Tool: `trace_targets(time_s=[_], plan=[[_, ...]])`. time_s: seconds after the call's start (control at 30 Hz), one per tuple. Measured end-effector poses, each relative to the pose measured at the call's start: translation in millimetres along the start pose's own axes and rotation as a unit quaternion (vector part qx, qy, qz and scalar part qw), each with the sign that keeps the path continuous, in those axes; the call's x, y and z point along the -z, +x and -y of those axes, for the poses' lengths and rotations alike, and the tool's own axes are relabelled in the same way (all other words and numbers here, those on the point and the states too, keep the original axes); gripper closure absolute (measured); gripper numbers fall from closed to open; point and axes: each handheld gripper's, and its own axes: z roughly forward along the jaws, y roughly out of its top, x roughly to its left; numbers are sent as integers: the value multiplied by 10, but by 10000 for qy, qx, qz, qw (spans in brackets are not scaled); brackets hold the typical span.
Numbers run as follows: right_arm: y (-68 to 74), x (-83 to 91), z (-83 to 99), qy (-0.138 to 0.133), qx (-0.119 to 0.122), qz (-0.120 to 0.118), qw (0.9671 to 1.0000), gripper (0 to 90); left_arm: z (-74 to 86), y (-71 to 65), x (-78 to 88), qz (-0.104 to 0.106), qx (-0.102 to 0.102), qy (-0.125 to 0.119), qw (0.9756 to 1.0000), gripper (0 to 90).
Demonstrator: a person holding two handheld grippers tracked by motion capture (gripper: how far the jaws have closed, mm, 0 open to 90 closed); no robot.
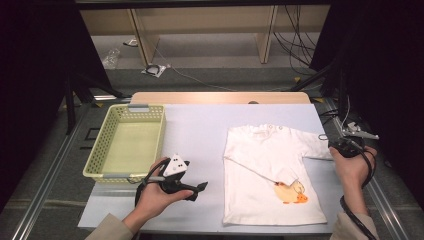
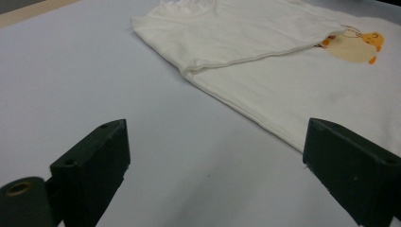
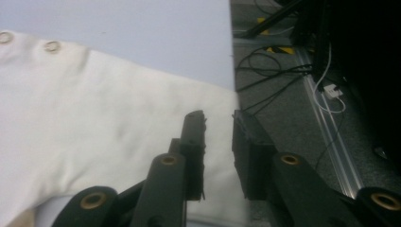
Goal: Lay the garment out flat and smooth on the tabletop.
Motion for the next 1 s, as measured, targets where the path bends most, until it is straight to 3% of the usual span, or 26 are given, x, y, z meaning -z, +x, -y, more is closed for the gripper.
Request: trace_targets(time_s=[0.3,0.6,0.73,0.9,1.0], plan=[[329,239,-8,-72,321,-703,9970,670,-1,-2,5,-17,-13,-12,10000,85],[627,414,127,40,501,-1439,9883,622,0,-8,3,-58,-12,-3,10000,94],[711,460,210,223,592,-1641,9844,652,1,-12,-1,-53,-17,1,10000,94],[797,443,311,581,777,-1890,9772,662,3,-12,-4,-48,-18,6,10000,97],[842,409,354,742,820,-1937,9748,673,1,-9,0,-59,-14,1,10000,98]])
